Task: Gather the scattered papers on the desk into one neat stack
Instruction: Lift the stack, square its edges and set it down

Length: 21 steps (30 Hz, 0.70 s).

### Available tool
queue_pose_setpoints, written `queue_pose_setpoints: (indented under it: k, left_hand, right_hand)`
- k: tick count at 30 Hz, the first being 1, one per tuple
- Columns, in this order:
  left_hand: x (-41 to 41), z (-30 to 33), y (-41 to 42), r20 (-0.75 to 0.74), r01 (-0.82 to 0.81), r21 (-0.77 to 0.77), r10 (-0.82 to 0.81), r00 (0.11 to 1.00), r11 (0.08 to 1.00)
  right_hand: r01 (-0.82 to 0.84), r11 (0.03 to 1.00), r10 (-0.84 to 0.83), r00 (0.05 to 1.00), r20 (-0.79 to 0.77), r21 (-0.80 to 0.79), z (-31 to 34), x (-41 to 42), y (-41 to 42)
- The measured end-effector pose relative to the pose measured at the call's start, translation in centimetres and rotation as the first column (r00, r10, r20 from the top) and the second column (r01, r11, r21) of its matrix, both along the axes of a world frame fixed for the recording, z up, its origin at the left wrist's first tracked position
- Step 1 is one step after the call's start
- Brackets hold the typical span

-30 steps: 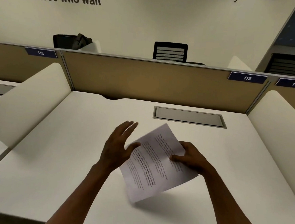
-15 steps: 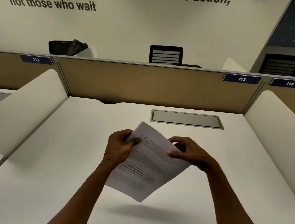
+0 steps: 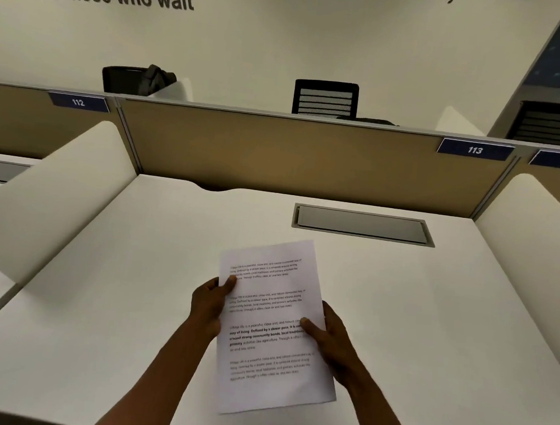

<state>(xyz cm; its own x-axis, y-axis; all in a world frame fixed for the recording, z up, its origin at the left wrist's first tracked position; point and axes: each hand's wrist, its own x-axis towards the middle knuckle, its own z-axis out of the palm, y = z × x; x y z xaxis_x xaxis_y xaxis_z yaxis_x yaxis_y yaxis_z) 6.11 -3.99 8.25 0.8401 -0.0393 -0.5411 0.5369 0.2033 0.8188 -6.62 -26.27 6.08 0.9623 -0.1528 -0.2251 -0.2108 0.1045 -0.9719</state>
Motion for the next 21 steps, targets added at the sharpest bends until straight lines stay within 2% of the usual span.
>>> queue_pose_setpoints:
  k: [8, 12, 16, 21]
  left_hand:
    - [-2.5, -6.1, 0.9, -0.150, 0.196, 0.165, -0.172, 0.974, 0.967]
    - [-2.6, -7.3, 1.6, -0.137, 0.184, 0.185, -0.160, 0.978, 0.965]
    - [-2.0, -6.1, 3.0, -0.108, 0.312, 0.205, -0.295, 0.949, 0.928]
    - [0.8, -5.9, 5.0, -0.056, 0.361, 0.347, -0.365, 0.929, 0.866]
  right_hand:
    - [-0.008, 1.000, 0.005, 0.993, -0.121, -0.026, -3.6, 0.9, 0.9]
    - [-0.017, 1.000, 0.015, 0.988, -0.154, -0.015, -4.5, 1.8, 1.6]
    - [0.008, 1.000, -0.008, 0.985, -0.174, 0.002, -4.9, 3.4, 2.0]
    - [-0.013, 0.999, 0.005, 0.984, -0.181, -0.040, -4.6, 6.7, 3.1]
